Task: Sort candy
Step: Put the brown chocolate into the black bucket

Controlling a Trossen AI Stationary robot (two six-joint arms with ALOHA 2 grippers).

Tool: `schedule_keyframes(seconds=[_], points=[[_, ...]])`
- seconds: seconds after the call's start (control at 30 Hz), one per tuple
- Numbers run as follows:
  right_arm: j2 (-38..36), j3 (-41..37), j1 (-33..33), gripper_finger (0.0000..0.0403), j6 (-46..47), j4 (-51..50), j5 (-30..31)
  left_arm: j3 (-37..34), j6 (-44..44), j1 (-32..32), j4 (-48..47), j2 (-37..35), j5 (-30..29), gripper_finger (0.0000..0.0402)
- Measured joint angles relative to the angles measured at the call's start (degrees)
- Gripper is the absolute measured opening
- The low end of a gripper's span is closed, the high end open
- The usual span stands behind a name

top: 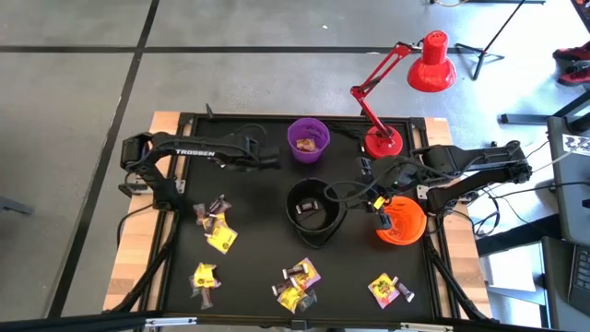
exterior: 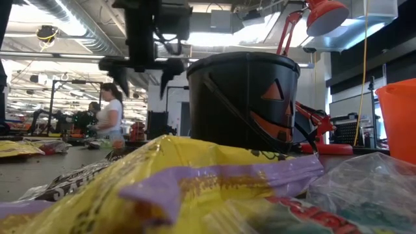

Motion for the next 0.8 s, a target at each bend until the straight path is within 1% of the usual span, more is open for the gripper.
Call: schedule_keyframes(seconds=[0.1, 0.3, 0.4, 0.53, 0.6, 0.8], points=[[0.0, 0.0, 0.0, 0.0117, 0.0, 0.0, 0.0, 0.0, -3.3, 0.2, -4.1, 0.0, 1.7, 0.0377], [0.0, 0.0, 0.0, 0.0117, 0.0, 0.0, 0.0, -0.1, -7.2, 2.8, -9.8, 0.0, 1.6, 0.0375], [0.0, 0.0, 0.0, 0.0117, 0.0, 0.0, 0.0, -1.1, -7.6, 5.7, -10.0, 0.0, 4.3, 0.0375], [0.0, 0.0, 0.0, 0.0117, 0.0, 0.0, 0.0, -3.0, -7.2, 10.0, -9.5, 0.0, 10.8, 0.0375], [0.0, 0.0, 0.0, 0.0117, 0.0, 0.0, 0.0, -4.2, -6.0, 11.7, -8.9, 0.0, 13.1, 0.0375], [0.0, 0.0, 0.0, 0.0117, 0.0, 0.0, 0.0, -8.7, -0.8, 15.1, -3.9, 0.0, 13.5, 0.0375]])
